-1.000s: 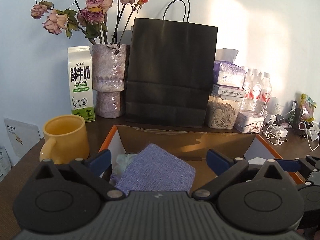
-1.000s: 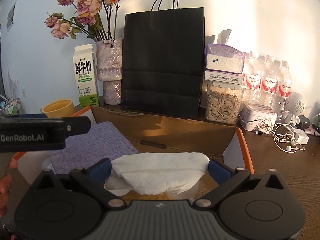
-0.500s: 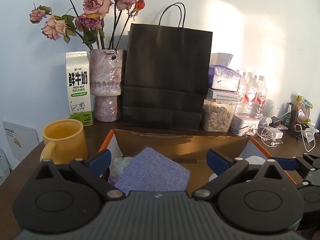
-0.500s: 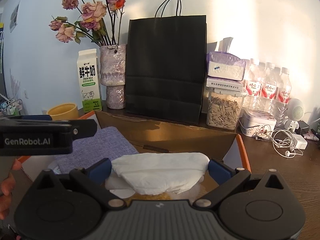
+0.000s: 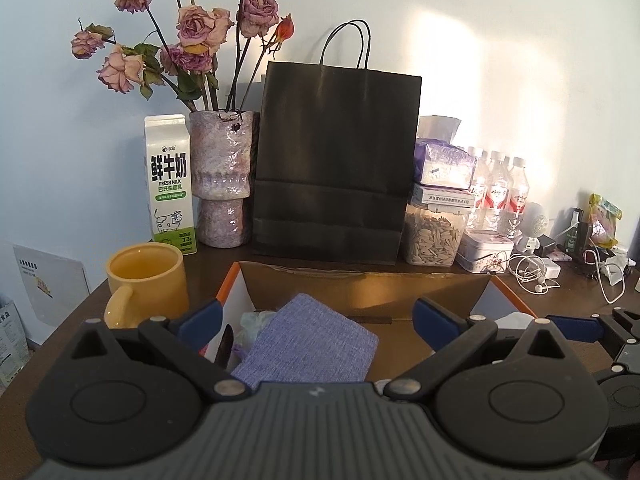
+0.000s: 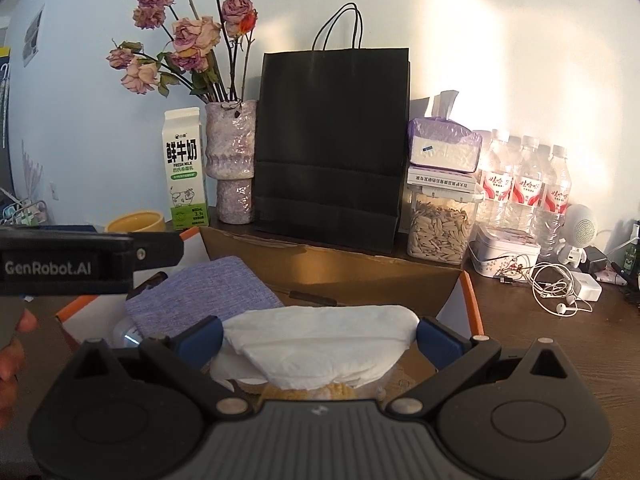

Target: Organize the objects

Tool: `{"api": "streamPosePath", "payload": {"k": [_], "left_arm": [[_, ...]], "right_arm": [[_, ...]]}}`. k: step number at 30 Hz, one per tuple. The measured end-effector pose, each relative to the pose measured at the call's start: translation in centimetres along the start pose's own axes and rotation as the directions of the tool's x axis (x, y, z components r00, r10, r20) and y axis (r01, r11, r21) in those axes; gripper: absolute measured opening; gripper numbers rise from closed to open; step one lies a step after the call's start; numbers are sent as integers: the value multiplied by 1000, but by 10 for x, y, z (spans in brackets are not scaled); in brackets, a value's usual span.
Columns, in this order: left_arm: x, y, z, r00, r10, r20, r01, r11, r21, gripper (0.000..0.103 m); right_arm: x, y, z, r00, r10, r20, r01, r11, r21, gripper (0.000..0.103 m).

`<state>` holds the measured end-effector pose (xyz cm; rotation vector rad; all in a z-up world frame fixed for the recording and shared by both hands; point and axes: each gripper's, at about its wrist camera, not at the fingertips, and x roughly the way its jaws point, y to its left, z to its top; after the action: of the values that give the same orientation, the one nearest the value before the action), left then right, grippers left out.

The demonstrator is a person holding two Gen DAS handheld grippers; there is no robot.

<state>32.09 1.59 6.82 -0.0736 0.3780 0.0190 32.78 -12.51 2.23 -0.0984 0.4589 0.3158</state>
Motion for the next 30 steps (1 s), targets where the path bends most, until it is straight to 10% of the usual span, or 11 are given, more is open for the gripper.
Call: {"api": "streamPosePath", "payload": {"k": [30], "left_arm": [[-117,6,-69,982,22,-187,-7,997,78,103]], "right_arm": [[-130,31,-74,1000,26,-4,-26,999,-27,103]]}}
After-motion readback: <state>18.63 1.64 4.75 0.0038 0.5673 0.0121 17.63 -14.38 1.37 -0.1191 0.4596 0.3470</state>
